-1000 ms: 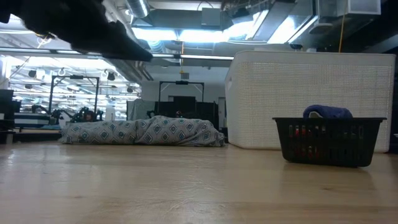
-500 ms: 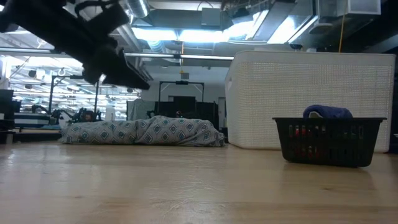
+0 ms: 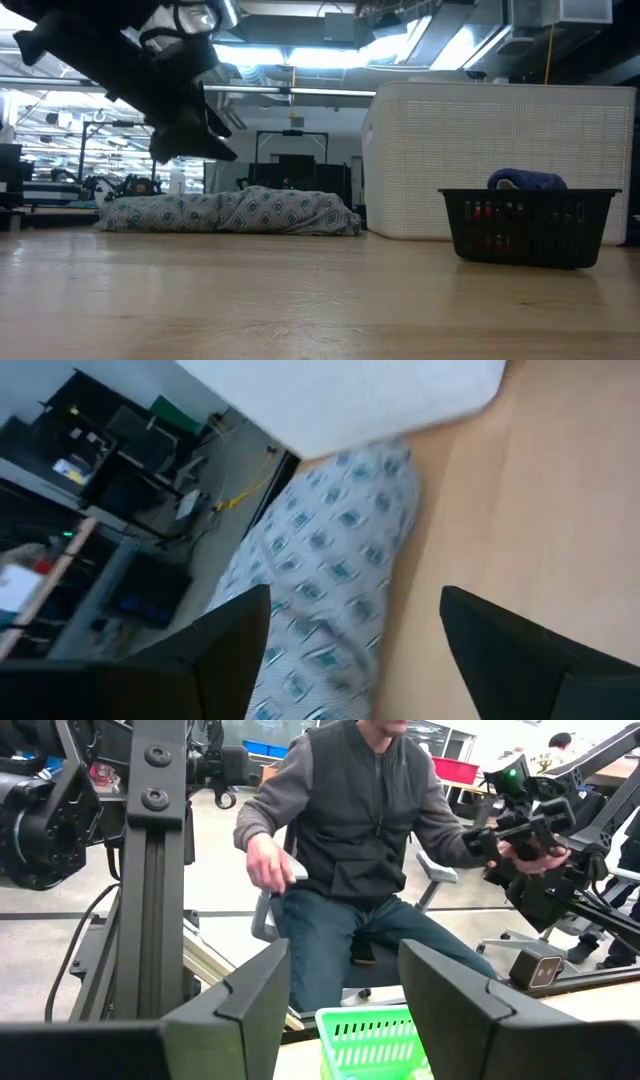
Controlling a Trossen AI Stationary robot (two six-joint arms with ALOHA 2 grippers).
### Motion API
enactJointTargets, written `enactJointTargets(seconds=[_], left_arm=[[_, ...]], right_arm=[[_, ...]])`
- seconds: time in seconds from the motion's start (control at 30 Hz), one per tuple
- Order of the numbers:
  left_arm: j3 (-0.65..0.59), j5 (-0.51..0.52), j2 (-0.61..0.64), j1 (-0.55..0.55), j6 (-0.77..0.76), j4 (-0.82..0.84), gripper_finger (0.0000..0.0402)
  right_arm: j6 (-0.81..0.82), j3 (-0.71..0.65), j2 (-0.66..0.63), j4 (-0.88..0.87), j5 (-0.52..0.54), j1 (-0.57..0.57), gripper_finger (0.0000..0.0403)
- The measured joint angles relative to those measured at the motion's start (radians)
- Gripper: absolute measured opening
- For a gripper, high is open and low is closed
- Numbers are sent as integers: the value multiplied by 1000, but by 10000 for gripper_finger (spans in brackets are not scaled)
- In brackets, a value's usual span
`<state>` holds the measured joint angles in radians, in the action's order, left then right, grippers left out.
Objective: Pick & place medical supplies in basket/bin
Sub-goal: Put the gray patient gown into the white bin
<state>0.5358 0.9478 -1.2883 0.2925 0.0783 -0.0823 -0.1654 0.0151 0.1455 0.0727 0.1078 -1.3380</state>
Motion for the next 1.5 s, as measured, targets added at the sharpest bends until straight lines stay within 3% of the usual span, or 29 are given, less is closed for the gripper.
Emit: enactJointTargets(seconds=[0.4,0.63,0.8,1.07,1.2,1.5], left_arm=[[0,-77,-9,-188,48,164,304],[0,-206,-112,-297,-44,199,304],[1,-171,-227,-334,-32,190,304],[7,-55,-371,-416,-133,159,299],[26,-81,-393,-471,-195,168,251],[73,-231,-395,-538,-200,170,48]], right_arm=[[0,0,0,0,0,0,190],[-1,0,0,0,0,0,190],[-1,0,0,0,0,0,190],[-1,0,0,0,0,0,190],[-1,0,0,0,0,0,190],[-1,0,0,0,0,0,190]])
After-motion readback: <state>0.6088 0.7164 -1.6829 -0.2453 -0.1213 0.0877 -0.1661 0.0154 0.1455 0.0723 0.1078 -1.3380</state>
